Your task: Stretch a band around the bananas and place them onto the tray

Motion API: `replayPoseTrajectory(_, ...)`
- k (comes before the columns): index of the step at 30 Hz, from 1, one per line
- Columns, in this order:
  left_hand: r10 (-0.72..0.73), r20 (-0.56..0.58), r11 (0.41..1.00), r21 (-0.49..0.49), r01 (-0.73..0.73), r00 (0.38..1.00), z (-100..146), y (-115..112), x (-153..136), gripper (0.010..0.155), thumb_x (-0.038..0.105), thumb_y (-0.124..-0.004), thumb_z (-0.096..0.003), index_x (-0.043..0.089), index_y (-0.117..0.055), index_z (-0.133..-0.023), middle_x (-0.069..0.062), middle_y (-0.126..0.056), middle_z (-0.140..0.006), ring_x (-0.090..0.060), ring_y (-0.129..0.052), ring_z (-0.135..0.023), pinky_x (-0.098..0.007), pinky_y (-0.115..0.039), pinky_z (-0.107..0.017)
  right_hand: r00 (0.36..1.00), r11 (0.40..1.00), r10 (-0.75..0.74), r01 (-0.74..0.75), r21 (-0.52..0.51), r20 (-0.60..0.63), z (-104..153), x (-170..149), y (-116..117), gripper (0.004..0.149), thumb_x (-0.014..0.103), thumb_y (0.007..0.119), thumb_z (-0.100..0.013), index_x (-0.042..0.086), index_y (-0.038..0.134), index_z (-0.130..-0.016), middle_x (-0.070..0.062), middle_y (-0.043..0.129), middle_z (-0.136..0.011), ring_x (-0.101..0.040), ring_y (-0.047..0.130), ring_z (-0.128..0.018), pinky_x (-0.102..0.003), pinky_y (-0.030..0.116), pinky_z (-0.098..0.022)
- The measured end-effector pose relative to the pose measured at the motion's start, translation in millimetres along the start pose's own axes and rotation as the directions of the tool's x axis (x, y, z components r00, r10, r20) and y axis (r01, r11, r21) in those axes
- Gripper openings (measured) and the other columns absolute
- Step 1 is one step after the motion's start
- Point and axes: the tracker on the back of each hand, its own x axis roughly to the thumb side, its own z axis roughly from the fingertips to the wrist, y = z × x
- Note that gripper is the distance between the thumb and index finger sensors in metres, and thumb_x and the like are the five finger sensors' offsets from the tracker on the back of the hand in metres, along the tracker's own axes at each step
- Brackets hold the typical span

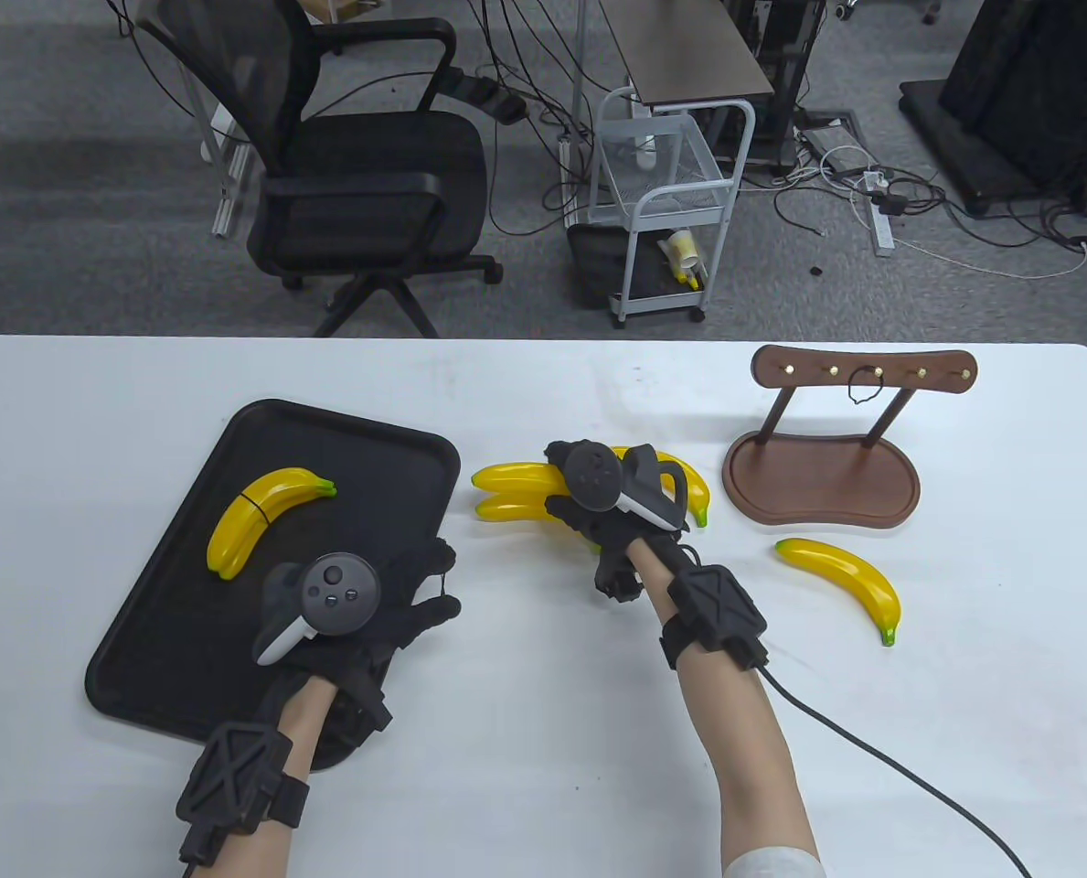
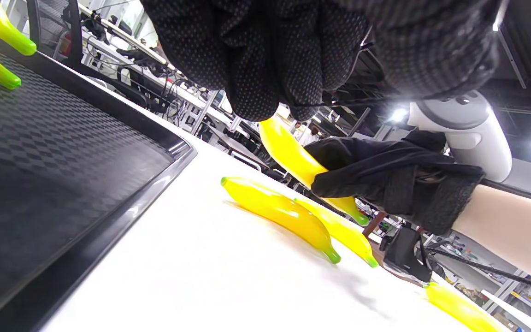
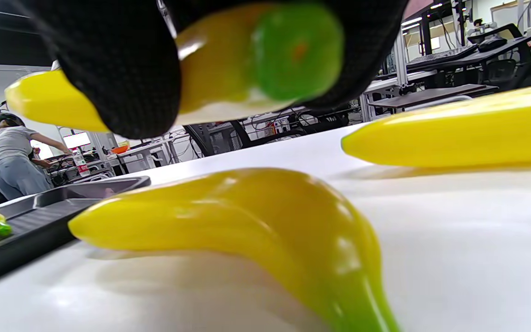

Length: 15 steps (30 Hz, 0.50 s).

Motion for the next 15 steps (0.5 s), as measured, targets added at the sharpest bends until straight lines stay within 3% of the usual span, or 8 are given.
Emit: replayPoseTrajectory(15,-0.008,-0.004,1.000,-0.010,0.008,1.000,-0.3,-0.4,0.6,0.067,0.057,-0.072,-0.0486,0.029,-0.057,-0.108,0.006,-0.073,-0.112,-0.022,-0.078,-0.106,-0.044,-0.061,-0.084,1.000,1.000,-0.006,0.007,0.014,-0.024,-0.2,-6.7,18.5,0.069,0.041,0.088,-0.047,0.017,0.059,-0.106,-0.010,0.070,-0.103,-0.030,0.083,-0.083,-0.043,0.079,-0.059)
